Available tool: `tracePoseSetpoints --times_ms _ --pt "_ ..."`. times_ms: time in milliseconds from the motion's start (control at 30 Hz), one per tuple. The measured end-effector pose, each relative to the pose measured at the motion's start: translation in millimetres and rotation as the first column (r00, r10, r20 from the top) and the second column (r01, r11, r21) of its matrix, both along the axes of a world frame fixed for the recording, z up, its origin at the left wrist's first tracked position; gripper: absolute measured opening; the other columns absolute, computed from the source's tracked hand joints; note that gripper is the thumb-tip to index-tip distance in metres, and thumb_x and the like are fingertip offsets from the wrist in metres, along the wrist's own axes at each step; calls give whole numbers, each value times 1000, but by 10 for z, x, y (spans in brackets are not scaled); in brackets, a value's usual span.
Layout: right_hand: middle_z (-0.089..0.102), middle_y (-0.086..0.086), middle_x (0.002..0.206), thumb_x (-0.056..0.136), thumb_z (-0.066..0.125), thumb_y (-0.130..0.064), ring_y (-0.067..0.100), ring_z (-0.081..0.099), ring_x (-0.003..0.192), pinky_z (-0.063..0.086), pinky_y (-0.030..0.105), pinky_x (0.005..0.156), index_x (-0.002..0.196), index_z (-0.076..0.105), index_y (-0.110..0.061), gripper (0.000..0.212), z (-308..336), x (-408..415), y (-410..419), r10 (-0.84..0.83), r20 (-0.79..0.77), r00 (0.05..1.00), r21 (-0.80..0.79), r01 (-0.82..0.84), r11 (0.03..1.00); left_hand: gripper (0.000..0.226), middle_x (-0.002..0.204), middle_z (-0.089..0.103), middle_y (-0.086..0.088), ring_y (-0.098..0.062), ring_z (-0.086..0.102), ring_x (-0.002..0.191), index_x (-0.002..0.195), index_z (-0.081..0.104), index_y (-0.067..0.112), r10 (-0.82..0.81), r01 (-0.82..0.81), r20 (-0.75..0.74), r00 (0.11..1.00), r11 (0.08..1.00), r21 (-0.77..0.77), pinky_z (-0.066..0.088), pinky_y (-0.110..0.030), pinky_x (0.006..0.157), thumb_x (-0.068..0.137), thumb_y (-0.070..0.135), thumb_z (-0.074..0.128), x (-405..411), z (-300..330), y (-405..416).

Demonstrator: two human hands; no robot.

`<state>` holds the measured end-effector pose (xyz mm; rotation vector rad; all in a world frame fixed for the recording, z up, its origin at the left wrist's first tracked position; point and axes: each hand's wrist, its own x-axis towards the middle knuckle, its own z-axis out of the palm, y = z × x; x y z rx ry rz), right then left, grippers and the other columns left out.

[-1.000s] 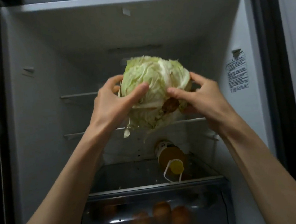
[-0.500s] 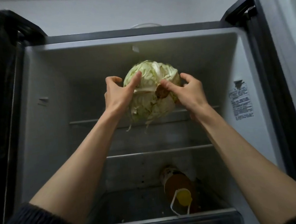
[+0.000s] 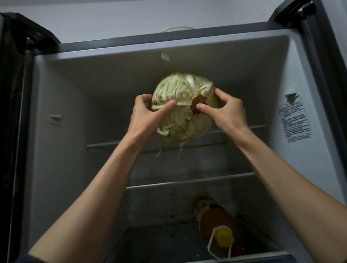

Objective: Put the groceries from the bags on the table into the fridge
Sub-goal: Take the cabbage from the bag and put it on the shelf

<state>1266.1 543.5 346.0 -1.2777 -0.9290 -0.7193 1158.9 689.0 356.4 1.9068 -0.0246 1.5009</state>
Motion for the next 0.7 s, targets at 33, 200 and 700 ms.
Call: tracePoseSetpoints --times_ms 33,200,700 --pt "55 2 134 73 77 -30 12 51 121 39 27 105 138 43 -11 75 -33 -23 -2 19 4 1000 16 -19 1000 75 113 57 2 -13 61 101 116 45 22 0 0 21 1000 1000 0 53 -41 87 57 56 75 -16 -32 -11" --pt "56 -3 131 76 76 -23 1 49 115 44 26 101 137 45 -14 69 -407 -171 -19 181 9 983 122 -181 976 62 109 57 12 -5 59 101 116 47 28 65 -77 133 989 993 84 54 -35 86 67 51 77 -278 -345 -196" --pt "57 5 131 65 76 -20 10 57 116 49 41 98 140 39 -12 83 -2148 -715 74 550 -413 726 102 -563 820 68 117 62 5 -18 62 94 123 47 30 585 -555 -142 798 806 205 44 -29 78 70 72 54 -1028 -1801 -411"
